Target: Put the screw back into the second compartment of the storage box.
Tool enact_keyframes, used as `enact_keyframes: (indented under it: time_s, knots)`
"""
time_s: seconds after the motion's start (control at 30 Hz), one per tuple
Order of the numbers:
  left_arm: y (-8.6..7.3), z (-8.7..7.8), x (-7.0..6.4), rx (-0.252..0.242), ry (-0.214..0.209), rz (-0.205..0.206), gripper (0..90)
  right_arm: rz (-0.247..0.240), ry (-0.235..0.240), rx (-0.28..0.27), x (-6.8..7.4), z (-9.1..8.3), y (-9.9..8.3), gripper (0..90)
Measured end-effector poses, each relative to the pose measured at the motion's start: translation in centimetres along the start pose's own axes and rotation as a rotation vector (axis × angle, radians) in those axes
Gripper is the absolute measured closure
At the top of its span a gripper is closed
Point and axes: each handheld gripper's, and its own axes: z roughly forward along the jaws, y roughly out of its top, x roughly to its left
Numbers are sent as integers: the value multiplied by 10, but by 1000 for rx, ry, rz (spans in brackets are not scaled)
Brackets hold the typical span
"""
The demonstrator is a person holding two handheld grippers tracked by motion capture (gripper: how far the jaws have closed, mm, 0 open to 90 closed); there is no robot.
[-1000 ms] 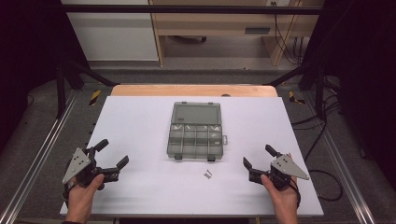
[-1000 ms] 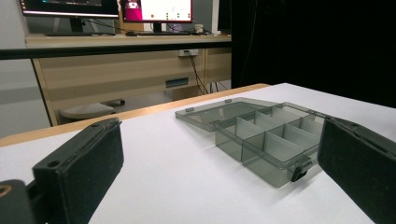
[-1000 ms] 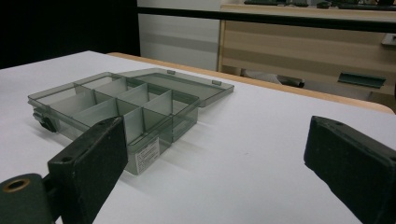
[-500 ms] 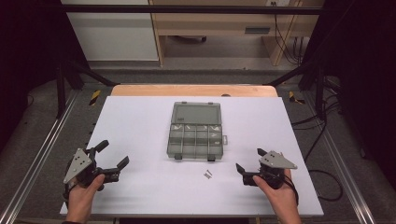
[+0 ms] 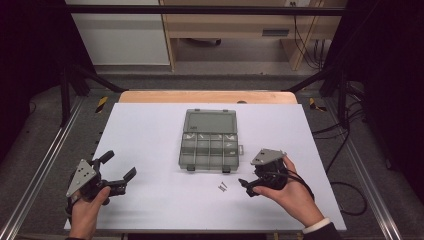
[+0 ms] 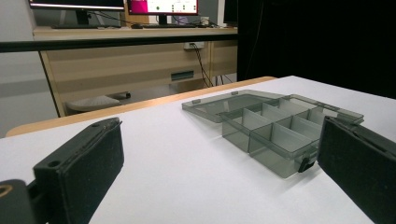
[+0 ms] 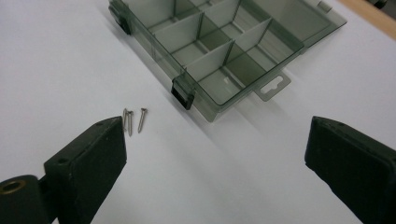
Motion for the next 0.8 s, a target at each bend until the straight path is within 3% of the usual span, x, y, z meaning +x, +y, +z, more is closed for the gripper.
enact_keyframes:
  time_s: [0.23, 0.8]
  knots:
    - [1, -2, 4, -5, 13, -3, 5, -31, 42, 112, -5, 13, 18, 62]
    - [0, -2, 4, -1, 10, 2, 6, -49, 93, 211, -1, 30, 28, 95]
